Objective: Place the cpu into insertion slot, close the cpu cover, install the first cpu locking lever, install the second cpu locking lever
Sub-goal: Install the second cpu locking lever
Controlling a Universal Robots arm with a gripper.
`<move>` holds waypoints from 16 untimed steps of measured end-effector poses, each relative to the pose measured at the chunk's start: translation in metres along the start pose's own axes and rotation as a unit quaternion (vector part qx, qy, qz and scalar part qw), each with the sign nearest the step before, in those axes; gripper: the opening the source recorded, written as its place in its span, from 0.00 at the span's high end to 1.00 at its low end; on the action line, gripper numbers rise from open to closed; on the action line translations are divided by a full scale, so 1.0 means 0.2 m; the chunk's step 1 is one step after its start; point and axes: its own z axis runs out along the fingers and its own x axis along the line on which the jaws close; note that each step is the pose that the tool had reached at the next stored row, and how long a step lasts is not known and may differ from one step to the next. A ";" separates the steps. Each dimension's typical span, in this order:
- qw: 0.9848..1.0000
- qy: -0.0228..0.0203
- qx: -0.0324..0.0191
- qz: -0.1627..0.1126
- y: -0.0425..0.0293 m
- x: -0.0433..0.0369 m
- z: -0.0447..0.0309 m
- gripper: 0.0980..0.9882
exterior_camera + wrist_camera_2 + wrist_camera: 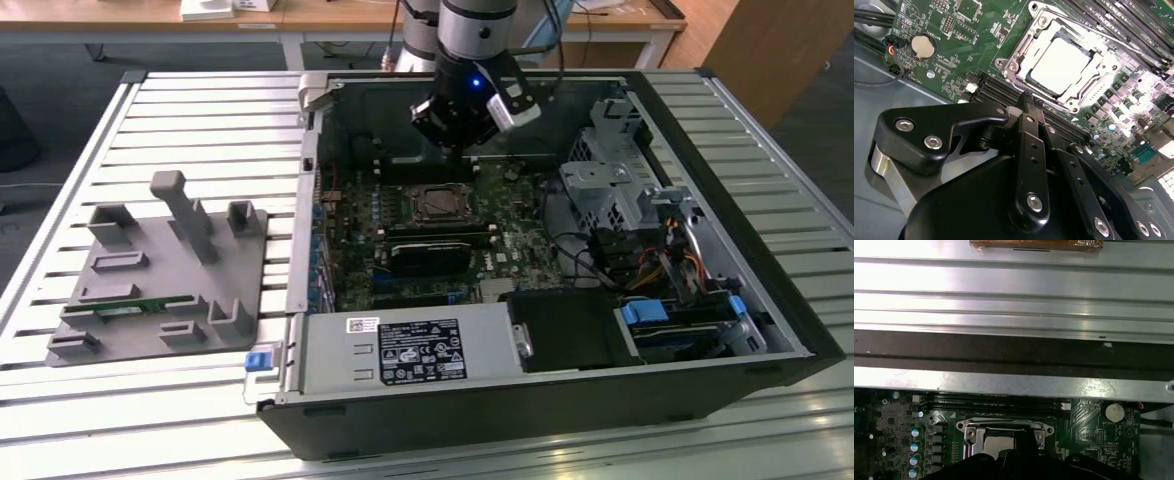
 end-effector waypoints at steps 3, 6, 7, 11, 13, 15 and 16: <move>1.000 0.000 0.000 0.000 -0.012 0.000 0.000 0.99; 1.000 0.000 0.000 0.000 -0.023 0.000 0.001 0.99; 1.000 0.000 0.000 0.000 -0.026 0.001 0.001 0.99; 1.000 0.000 0.000 0.000 -0.034 0.001 0.001 0.99; 1.000 0.000 0.001 0.000 -0.035 0.001 -0.001 0.99; 1.000 0.000 0.000 0.000 -0.035 0.001 -0.015 0.99; 1.000 0.000 0.001 0.000 -0.034 0.001 -0.027 0.99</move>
